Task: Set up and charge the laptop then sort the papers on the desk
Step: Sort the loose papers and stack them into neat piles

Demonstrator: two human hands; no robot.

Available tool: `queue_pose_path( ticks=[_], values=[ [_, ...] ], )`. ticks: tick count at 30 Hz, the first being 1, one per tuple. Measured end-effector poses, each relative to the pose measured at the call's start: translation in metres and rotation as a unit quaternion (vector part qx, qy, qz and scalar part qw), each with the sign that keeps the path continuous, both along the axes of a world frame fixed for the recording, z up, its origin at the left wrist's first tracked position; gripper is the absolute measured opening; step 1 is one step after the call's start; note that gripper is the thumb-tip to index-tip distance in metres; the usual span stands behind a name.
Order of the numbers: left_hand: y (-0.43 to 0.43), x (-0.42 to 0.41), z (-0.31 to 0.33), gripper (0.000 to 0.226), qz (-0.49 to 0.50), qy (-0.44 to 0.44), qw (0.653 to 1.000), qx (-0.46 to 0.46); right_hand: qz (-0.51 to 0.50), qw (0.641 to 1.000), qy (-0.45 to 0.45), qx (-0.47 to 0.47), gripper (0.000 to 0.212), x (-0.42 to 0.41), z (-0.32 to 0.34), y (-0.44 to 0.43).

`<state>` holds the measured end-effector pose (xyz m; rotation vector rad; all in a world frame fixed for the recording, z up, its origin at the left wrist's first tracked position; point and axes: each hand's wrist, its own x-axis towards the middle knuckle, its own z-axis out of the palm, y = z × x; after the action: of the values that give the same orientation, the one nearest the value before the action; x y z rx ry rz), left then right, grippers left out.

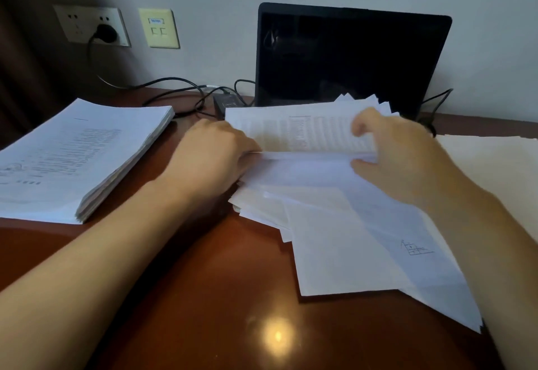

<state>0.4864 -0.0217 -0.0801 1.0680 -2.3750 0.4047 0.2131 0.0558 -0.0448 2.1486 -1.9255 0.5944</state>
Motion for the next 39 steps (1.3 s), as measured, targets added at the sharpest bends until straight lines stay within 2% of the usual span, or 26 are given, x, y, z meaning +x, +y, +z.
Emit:
queue_pose_path(
  ticks=[2,4,6,9,11,12,14,16,18,20,23,27,32,35,37,39],
  values=[
    [0.006,-0.018,-0.003,0.019,-0.032,-0.01,0.999,-0.002,0.118,0.993,-0.007,0.011,0.034,0.027,-0.004,0.002],
    [0.007,-0.025,-0.005,0.032,-0.06,-0.007,0.998,0.004,0.165,0.984,0.016,0.064,0.039,0.039,-0.014,0.001],
    [0.006,-0.022,-0.005,0.043,-0.077,0.014,0.997,-0.004,0.158,0.984,0.04,0.074,0.042,0.035,-0.021,-0.004],
    [0.01,-0.011,0.006,0.061,-0.046,0.094,0.994,-0.018,0.109,0.994,-0.01,0.007,0.043,0.017,-0.021,-0.008],
    [0.013,0.0,0.015,0.047,-0.066,0.142,0.988,0.001,0.076,0.996,-0.021,-0.029,0.036,0.007,-0.019,-0.01],
    [0.012,0.006,0.017,0.035,-0.091,0.127,0.987,0.027,0.065,0.997,-0.023,-0.037,0.039,0.005,-0.018,-0.01],
    [0.01,0.015,0.018,0.024,-0.113,0.048,0.985,0.124,0.059,0.997,-0.02,-0.051,0.056,0.007,-0.017,-0.008],
    [0.009,0.016,0.013,0.035,-0.109,-0.015,0.976,0.188,0.069,0.996,-0.005,-0.059,0.072,0.014,-0.016,-0.007],
    [0.009,0.012,0.008,0.032,-0.122,-0.018,0.976,0.18,0.083,0.996,-0.011,-0.041,0.088,0.023,-0.015,-0.004],
    [0.008,0.007,0.005,0.021,-0.133,-0.026,0.978,0.156,0.104,0.994,-0.033,-0.009,0.093,0.03,-0.017,-0.003],
    [0.009,0.006,0.006,0.019,-0.13,-0.037,0.976,0.17,0.145,0.989,-0.015,-0.024,0.077,0.032,-0.026,-0.004],
    [0.008,0.013,0.008,0.054,-0.1,-0.056,0.961,0.25,0.1,0.994,-0.045,0.005,0.063,0.035,-0.024,-0.004],
    [0.006,0.011,0.004,0.052,-0.132,-0.04,0.968,0.208,0.105,0.99,-0.073,-0.067,0.069,0.032,-0.019,-0.002],
    [0.008,0.004,0.002,0.055,-0.17,-0.044,0.968,0.179,0.138,0.985,-0.083,-0.054,0.071,0.033,-0.021,-0.001],
    [0.009,-0.002,-0.001,0.053,-0.176,-0.054,0.968,0.173,0.162,0.981,-0.097,-0.049,0.064,0.038,-0.02,0.002],
    [0.011,-0.009,-0.004,0.052,-0.166,-0.071,0.969,0.169,0.193,0.976,-0.076,-0.07,0.053,0.04,-0.022,0.002]
  ],
)
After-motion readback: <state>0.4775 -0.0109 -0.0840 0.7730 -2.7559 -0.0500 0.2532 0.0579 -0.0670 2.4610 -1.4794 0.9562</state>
